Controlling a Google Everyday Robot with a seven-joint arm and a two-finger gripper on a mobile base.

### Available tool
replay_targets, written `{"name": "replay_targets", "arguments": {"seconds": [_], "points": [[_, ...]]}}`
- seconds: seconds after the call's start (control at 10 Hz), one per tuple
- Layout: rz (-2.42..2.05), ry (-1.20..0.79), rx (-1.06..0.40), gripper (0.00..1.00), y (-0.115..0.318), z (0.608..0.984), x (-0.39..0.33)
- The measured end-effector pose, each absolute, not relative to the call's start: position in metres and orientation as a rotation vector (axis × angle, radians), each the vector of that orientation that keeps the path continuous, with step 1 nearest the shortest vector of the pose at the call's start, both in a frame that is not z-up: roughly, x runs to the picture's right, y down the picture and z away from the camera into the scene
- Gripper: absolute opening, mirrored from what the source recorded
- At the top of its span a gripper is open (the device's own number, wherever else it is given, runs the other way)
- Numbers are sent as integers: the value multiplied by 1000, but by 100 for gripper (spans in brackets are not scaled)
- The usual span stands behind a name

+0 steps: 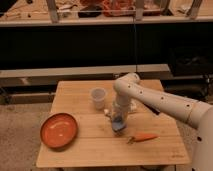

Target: Wipe the white sponge on the table

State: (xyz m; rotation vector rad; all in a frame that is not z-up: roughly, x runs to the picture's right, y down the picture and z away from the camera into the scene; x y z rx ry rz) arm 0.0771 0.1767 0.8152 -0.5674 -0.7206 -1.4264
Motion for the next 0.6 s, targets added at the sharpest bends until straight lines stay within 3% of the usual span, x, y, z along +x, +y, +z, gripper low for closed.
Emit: {"name": "replay_targets", "arguments": {"seconds": [0.6], "points": [[-1464, -729, -471, 0, 175, 834, 60]]}}
